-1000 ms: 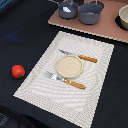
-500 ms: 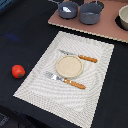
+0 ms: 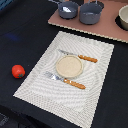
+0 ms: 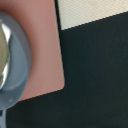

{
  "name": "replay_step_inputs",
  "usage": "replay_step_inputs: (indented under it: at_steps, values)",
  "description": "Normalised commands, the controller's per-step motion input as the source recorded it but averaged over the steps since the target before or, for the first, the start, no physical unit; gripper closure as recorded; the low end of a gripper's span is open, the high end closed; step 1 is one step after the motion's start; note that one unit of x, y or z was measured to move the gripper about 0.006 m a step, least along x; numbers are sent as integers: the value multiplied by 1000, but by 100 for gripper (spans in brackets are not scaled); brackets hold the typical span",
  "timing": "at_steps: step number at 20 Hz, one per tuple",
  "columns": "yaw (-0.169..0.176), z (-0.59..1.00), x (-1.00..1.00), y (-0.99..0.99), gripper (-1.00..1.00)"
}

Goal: Place the pan onto the stove and place the fish and sausage into the pan.

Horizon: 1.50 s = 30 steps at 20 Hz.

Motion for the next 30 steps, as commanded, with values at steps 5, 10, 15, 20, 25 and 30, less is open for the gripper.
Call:
replay_step_inputs:
  at_steps: [5,10,15,20,25,30]
  values:
    - [0,0,33,-1000,-100]
    - [0,0,39,-1000,-100]
    - [0,-15,58,-986,-100]
    - [-18,-147,17,-896,-100]
    - [-77,-258,0,-726,-100]
    - [-99,-431,0,-660,-100]
